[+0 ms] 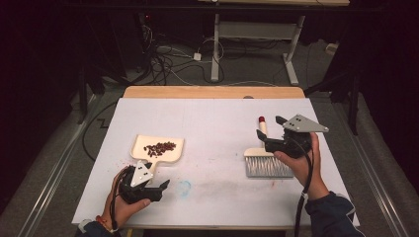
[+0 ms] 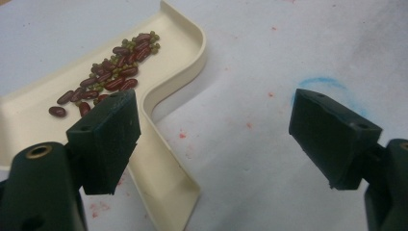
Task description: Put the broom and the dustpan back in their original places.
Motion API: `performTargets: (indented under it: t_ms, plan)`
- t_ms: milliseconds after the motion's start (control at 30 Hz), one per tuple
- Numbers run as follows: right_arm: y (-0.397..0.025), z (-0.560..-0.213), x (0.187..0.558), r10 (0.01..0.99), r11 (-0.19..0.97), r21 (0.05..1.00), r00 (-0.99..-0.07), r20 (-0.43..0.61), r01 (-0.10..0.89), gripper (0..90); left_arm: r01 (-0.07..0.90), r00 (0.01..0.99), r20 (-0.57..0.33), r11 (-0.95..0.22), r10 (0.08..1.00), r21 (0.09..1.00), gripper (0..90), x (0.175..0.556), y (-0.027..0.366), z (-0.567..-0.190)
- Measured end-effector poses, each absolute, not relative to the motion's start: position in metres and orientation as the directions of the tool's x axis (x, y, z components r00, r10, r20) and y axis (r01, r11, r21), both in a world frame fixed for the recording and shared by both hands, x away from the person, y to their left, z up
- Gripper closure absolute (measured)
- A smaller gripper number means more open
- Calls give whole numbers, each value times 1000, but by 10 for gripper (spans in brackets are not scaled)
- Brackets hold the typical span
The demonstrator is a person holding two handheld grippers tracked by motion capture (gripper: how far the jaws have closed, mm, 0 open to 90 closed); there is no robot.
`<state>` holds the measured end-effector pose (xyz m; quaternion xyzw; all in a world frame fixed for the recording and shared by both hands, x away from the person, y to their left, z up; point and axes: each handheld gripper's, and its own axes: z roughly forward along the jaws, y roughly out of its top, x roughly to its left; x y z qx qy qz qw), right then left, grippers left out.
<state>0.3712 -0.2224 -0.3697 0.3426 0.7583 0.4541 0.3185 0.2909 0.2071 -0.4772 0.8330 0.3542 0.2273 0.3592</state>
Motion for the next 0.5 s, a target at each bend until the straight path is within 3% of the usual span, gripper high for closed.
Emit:
performTargets:
  t_ms: [500]
  plan:
    - [-223, -367, 353, 764, 383, 906, -613, -202, 179, 233, 429, 650, 131, -504, 748, 750, 179, 291, 206, -478]
